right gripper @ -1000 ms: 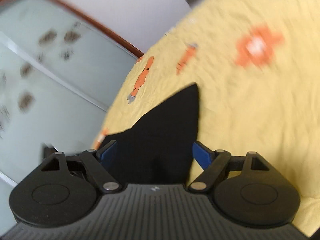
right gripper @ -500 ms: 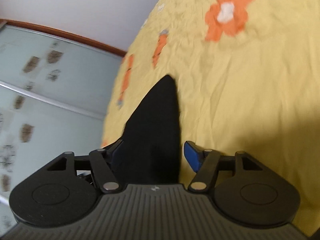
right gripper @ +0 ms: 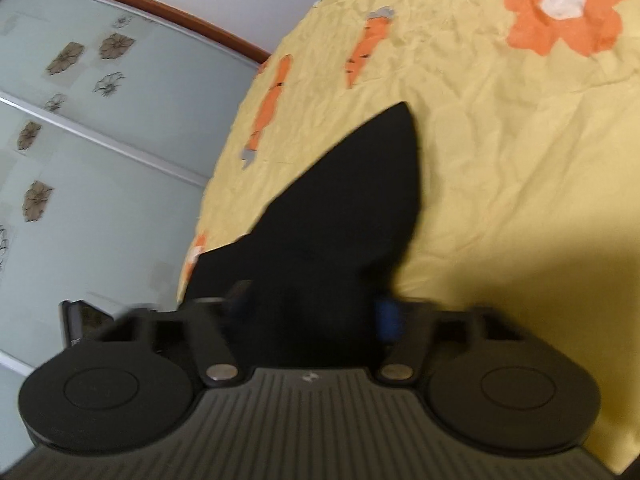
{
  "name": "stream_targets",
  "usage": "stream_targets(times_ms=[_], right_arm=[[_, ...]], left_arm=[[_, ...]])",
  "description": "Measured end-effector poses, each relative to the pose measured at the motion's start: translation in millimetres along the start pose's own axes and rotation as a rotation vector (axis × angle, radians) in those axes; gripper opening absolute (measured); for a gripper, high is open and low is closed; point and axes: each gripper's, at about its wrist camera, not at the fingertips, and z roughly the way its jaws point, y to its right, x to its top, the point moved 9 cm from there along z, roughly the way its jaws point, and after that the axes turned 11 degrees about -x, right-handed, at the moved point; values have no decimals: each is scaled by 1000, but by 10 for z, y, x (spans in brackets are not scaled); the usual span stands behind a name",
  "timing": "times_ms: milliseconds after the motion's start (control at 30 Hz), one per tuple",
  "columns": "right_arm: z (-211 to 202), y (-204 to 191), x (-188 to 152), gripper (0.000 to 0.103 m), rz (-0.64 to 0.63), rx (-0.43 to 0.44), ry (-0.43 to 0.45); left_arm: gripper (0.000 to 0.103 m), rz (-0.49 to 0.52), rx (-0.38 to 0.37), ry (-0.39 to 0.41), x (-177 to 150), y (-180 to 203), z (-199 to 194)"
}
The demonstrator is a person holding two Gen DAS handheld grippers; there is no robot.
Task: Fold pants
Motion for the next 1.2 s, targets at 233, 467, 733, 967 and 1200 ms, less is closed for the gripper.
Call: stream_targets(times_ms=[233,467,733,967,1200], right_arm=[[-204,17,-59,16,-15,4,78],[-580,-207,80,14,-117,-7,148],[-1253,14,280,13,-114,-30,252],[-2007,311,617,13,-142,-112,354],[-2336,696,895,13,-107,-170,389]], left_arm=[[23,49,38,49,-1,216,-91],[21,124,56,65,-10,676,-99],[20,175,-34,24,-107,1397,236],[20,259,-79,-9,-277,2063,699],[20,284,-65,-46,-303,2323,1135]])
